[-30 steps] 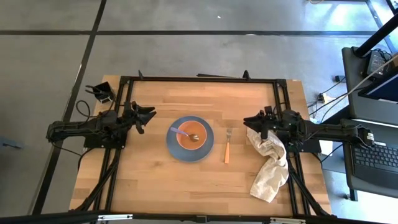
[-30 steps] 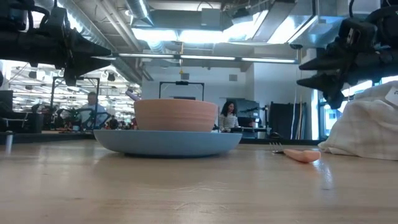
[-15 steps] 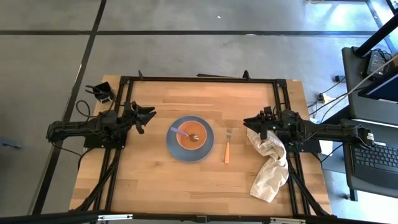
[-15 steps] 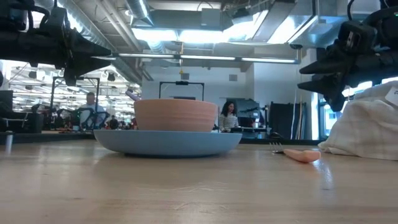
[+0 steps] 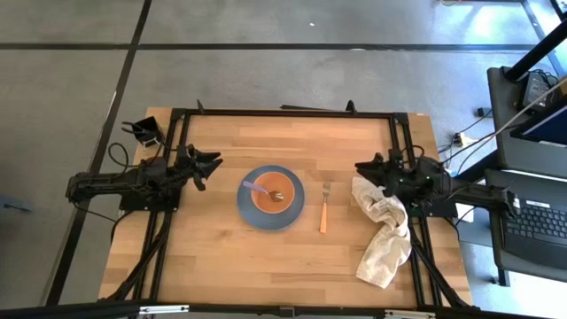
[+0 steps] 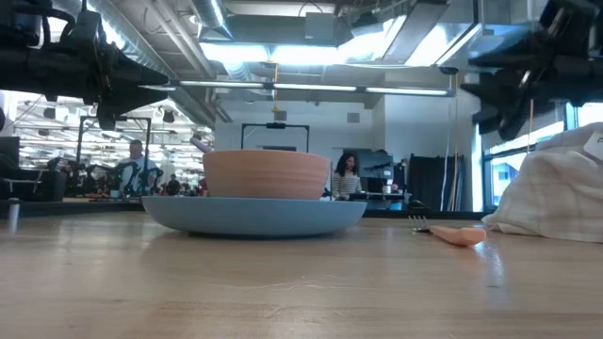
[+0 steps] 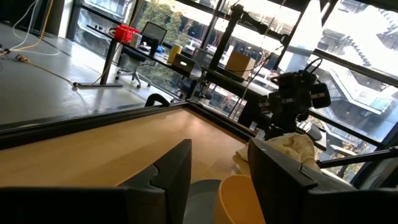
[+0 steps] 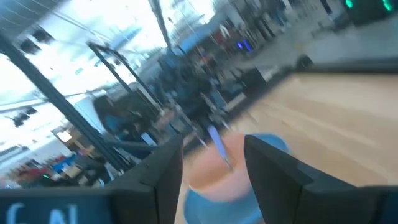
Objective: Set table place
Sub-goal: Return to Home Position
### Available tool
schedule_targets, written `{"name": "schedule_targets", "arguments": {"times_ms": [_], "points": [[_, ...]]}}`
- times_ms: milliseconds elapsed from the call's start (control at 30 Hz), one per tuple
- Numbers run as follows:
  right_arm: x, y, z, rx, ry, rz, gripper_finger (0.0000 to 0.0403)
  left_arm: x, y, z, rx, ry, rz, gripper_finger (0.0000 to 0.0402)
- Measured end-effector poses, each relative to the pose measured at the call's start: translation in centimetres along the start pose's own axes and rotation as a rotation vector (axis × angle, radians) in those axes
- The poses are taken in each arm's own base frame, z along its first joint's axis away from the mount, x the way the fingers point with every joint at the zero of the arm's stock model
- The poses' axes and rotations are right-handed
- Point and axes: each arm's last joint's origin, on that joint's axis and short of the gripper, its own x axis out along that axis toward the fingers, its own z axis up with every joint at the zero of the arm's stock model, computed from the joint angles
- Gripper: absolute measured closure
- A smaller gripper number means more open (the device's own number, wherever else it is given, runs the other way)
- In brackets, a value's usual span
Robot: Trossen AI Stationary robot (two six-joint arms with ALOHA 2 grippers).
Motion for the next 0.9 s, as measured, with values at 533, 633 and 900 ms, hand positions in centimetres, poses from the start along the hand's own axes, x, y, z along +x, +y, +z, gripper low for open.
{"name": "schedule_targets", "arguments": {"times_ms": [533,633,900], "points": [[-0.5,-0.3,-0.4,-0.267,0.045,-0.018,0.0231,0.0,0.0,0.0,0.000,-0.001,0.000,0.0250],[-0.5,-0.4,-0.7,-0.282,0.069,-0.031,0.0231,0.0,0.0,0.0,0.000,-0.001,0.000,0.0250],[-0.5,-0.3,-0.8,-0.412,0.113,0.051,0.0231,0.0,0.0,0.0,0.000,0.000,0.000,0.0250]]}}
